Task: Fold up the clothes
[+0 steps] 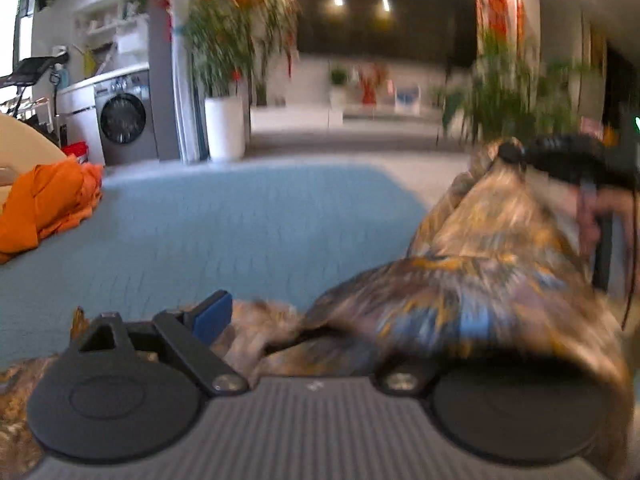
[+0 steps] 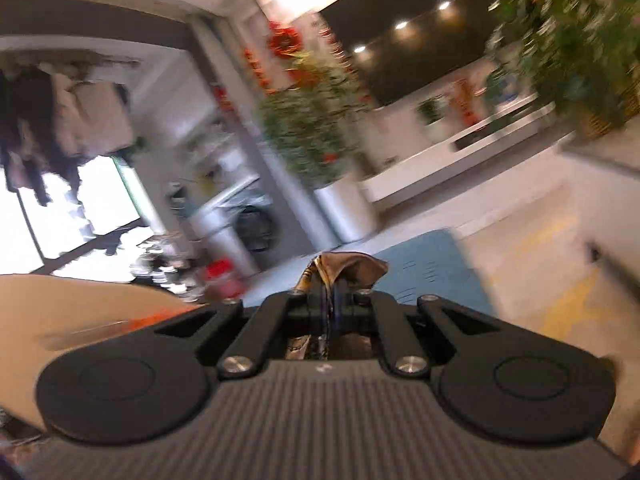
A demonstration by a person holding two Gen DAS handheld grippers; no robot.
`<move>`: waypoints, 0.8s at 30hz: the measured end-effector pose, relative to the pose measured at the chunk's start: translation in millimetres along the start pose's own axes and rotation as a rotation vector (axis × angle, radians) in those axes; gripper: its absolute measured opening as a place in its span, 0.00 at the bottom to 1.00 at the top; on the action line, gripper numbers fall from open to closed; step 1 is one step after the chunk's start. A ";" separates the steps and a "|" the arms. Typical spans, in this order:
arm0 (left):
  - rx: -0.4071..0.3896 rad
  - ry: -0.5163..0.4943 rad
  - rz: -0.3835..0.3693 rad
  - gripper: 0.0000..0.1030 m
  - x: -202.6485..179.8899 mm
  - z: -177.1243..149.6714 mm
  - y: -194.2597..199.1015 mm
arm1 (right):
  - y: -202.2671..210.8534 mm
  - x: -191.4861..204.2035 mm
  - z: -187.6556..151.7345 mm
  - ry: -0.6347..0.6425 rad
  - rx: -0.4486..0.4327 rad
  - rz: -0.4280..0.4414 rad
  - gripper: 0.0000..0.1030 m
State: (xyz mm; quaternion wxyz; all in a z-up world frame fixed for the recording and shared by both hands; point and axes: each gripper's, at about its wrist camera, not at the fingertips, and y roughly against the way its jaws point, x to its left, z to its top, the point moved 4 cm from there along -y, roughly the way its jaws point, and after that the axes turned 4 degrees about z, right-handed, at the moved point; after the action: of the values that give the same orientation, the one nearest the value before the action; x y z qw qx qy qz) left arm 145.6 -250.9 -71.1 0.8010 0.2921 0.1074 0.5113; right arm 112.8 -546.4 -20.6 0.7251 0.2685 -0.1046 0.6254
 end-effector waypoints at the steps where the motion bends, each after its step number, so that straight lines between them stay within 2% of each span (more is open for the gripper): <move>1: 0.023 -0.017 0.010 0.88 -0.6 -4.7 -2.5 | -9.9 -13.1 -8.0 0.006 0.059 -0.057 0.09; 3: 0.063 -0.040 0.031 0.88 1.1 -14.8 -6.3 | -35.9 -45.8 -46.4 -0.023 0.275 -0.188 0.12; 5: 0.073 -0.039 0.046 0.88 8.1 -19.7 -5.0 | -47.3 -59.6 -71.2 -0.012 0.400 -0.241 0.22; 7: 0.069 -0.036 0.070 0.88 18.9 -20.5 -0.4 | -49.0 -67.3 -84.2 0.025 0.463 -0.270 0.30; 10: 0.062 -0.032 0.106 0.89 35.7 -21.0 6.7 | -37.6 -64.6 -66.6 0.067 0.402 -0.296 0.34; 12: 0.051 -0.020 0.145 0.90 59.9 -19.0 20.1 | -29.7 -54.9 -50.9 0.117 0.357 -0.318 0.34; 16: 0.039 0.003 0.232 0.91 95.7 -13.6 29.3 | -10.4 -15.3 -36.3 0.297 0.276 -0.345 0.35; 18: 0.045 0.011 0.278 0.91 114.0 -16.0 28.9 | 3.2 6.2 -33.4 0.423 0.232 -0.351 0.39; 20: 0.060 0.025 0.306 0.91 133.5 -20.5 27.3 | 14.8 25.1 -34.9 0.466 0.200 -0.292 0.49; 22: 0.062 0.040 0.324 0.91 144.1 -23.9 25.6 | 21.0 48.2 -38.7 0.460 0.210 -0.160 0.50; 24: 0.057 0.071 0.333 0.91 151.5 -29.4 22.1 | 14.5 84.6 -54.0 0.437 0.284 0.032 0.50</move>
State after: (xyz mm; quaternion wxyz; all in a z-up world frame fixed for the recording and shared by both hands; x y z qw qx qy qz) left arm 183.8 -100.0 -62.8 0.6923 0.3103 0.1001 0.6437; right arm 105.5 -445.2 -20.7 0.6757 0.2243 0.1393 0.6883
